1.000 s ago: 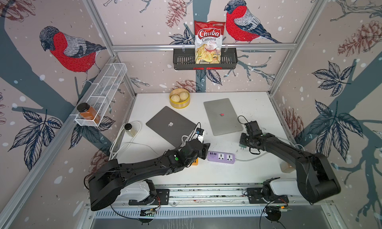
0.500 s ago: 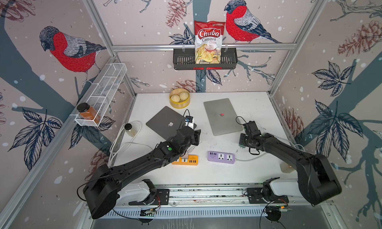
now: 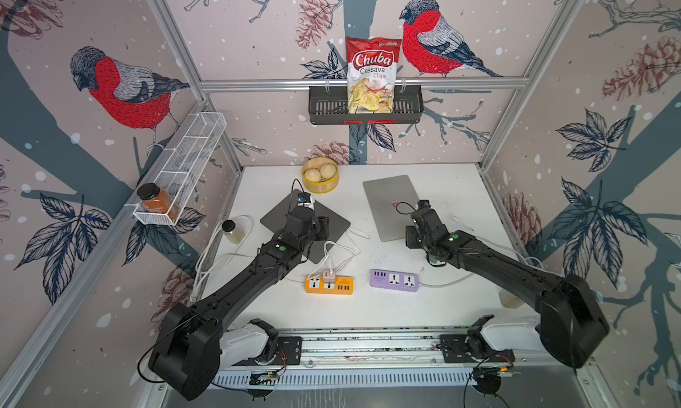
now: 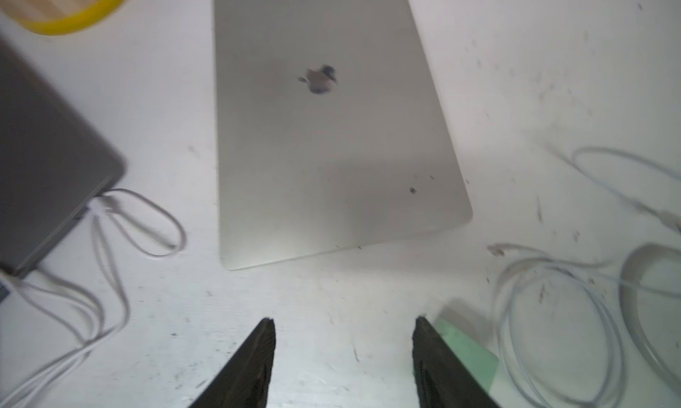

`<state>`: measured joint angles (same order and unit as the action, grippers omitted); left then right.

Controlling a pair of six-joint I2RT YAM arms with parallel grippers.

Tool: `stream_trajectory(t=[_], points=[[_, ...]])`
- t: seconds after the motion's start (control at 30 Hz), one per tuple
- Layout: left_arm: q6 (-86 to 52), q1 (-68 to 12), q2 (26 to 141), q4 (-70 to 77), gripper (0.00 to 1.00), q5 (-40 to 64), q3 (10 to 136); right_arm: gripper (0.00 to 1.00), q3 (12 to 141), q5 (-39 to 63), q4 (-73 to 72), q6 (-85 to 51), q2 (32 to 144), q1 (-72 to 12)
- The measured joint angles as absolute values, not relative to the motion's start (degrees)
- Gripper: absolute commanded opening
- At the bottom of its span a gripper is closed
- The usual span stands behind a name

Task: Unplug the laptop charger
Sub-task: Place the plug at the center of the board.

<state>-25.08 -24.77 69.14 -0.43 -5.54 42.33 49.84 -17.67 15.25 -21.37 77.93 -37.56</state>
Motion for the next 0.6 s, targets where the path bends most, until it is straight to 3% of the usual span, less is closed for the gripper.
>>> stream_trajectory(t=[0.2,0.6], points=[[-27.2,-16.5,77.2,2.4,0.42,1.6,40.7,0.52,58.5,-13.2,10.4,-11.1,89.2,-41.1],[-30.0,-13.5,86.3,8.4,0.35,5.8,38.2,0.45,71.9,-5.0,4.0,-1.2,109.6,-43.4]])
